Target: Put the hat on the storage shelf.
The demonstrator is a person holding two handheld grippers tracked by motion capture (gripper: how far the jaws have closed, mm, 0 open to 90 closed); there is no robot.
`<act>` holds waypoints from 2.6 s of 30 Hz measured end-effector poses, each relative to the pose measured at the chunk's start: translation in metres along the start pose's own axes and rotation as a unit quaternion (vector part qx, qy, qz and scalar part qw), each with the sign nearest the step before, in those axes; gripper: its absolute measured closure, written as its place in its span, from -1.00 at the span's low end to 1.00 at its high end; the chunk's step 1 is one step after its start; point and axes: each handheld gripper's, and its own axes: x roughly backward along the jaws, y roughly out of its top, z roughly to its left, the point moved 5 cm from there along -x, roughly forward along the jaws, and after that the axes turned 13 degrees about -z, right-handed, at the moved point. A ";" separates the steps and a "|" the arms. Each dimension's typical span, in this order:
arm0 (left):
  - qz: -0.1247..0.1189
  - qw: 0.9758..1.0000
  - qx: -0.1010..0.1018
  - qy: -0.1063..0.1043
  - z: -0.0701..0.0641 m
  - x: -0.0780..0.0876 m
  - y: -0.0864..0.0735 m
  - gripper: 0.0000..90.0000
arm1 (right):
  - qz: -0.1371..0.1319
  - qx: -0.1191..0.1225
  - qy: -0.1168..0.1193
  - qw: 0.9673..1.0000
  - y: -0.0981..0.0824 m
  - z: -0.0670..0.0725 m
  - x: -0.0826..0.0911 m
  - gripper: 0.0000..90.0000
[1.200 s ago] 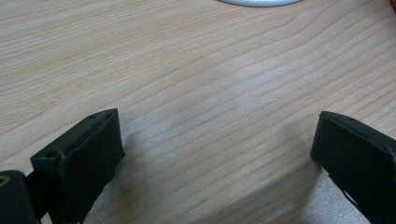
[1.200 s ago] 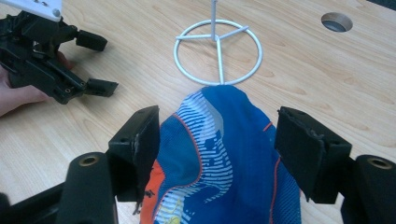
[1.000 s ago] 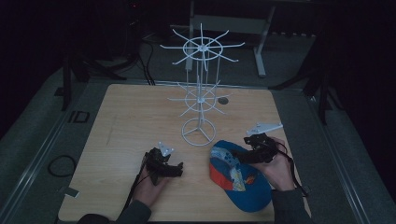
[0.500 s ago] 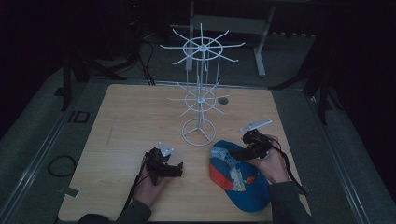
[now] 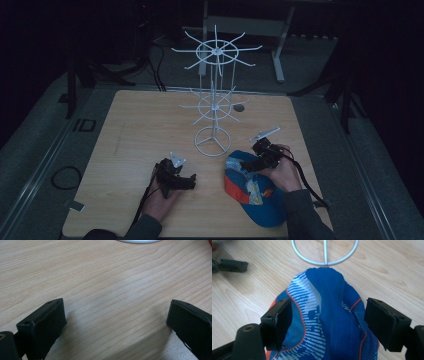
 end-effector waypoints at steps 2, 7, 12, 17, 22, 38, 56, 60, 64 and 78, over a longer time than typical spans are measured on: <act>0.000 1.000 0.000 0.000 0.000 0.000 0.000 -0.94 | 0.007 0.003 0.002 1.000 -0.001 0.000 -0.003 -0.47; 0.000 1.000 0.000 0.000 0.000 0.000 0.000 -0.94 | 0.011 0.004 0.003 1.000 -0.002 0.000 -0.005 -0.42; 0.000 1.000 0.000 0.000 0.000 0.000 0.000 -0.94 | 0.025 0.004 0.005 1.000 -0.003 0.000 -0.012 -0.38; 0.000 1.000 0.000 0.000 0.000 0.000 0.000 -0.94 | 0.035 0.007 0.008 0.999 -0.005 0.002 -0.015 -0.33; 0.001 1.000 -0.001 0.000 0.000 0.000 0.000 -0.94 | 0.051 0.008 0.006 0.999 -0.008 0.002 -0.022 -0.31; 0.001 1.000 -0.001 0.000 0.000 0.000 0.000 -0.94 | 0.079 0.026 -0.006 0.997 -0.017 0.000 -0.030 0.79; 0.000 1.000 -0.001 0.000 0.000 0.000 0.000 -0.94 | -0.005 0.032 0.016 0.999 -0.008 0.007 0.011 0.96; 0.000 1.000 0.000 0.000 0.000 0.000 0.000 -0.94 | -0.027 0.027 0.020 0.999 -0.005 0.008 0.024 0.96; 0.001 1.000 0.000 -0.001 0.000 0.000 0.000 -0.94 | -0.046 0.026 0.024 0.998 -0.002 0.008 0.039 0.96; 0.002 1.000 0.000 -0.001 0.000 0.000 0.000 -0.94 | -0.082 0.033 0.023 0.996 0.007 0.011 0.068 0.97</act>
